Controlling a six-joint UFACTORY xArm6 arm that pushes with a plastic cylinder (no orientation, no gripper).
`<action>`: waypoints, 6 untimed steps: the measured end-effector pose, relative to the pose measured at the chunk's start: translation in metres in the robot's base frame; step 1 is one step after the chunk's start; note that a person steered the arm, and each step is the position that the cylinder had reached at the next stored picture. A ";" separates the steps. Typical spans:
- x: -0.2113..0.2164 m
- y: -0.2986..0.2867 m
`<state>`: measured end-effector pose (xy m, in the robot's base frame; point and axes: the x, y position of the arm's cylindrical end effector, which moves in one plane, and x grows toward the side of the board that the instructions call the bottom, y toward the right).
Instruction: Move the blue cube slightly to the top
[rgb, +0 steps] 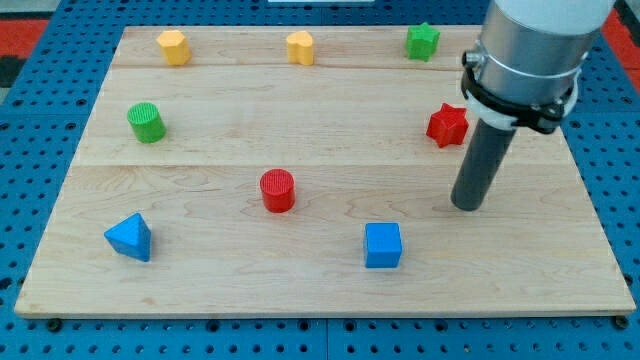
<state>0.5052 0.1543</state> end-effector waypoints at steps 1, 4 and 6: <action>0.001 0.025; 0.110 -0.094; 0.050 -0.125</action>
